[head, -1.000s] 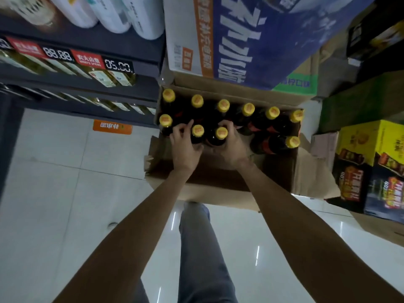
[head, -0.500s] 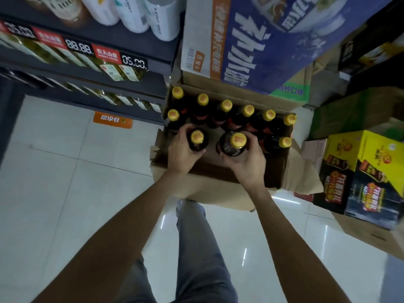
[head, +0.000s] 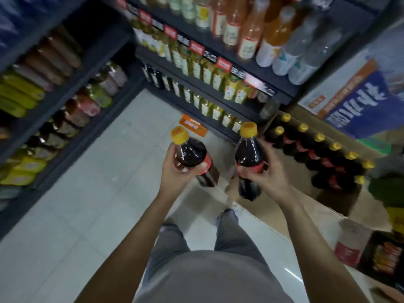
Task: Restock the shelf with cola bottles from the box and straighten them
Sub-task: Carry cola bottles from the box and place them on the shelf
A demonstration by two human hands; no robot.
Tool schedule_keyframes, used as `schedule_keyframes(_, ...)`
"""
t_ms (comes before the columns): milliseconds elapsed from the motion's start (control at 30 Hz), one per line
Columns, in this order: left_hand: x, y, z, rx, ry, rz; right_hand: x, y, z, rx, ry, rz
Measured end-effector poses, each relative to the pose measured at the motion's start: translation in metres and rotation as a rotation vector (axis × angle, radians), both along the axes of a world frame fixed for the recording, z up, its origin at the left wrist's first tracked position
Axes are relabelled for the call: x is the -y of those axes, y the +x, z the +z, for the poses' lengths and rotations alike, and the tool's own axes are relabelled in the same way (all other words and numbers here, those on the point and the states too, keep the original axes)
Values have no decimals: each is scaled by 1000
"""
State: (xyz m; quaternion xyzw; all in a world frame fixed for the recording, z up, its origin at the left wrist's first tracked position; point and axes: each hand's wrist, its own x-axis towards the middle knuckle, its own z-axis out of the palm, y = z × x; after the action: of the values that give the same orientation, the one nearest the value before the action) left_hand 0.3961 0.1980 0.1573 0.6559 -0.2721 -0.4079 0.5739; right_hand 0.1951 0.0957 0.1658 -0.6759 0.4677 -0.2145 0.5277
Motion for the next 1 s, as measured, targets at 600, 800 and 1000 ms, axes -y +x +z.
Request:
schedule_keyframes(600,-376,368,95,337,115,936,-255,535,58,179,5,814)
schedule_keyframes(800,-442,461,142,552,17,1214,-328,681,116,434,-67,1012)
schedule_keyframes(1000,-497,562,187,722,-71,1418,-396,807,172,723,-162,1201)
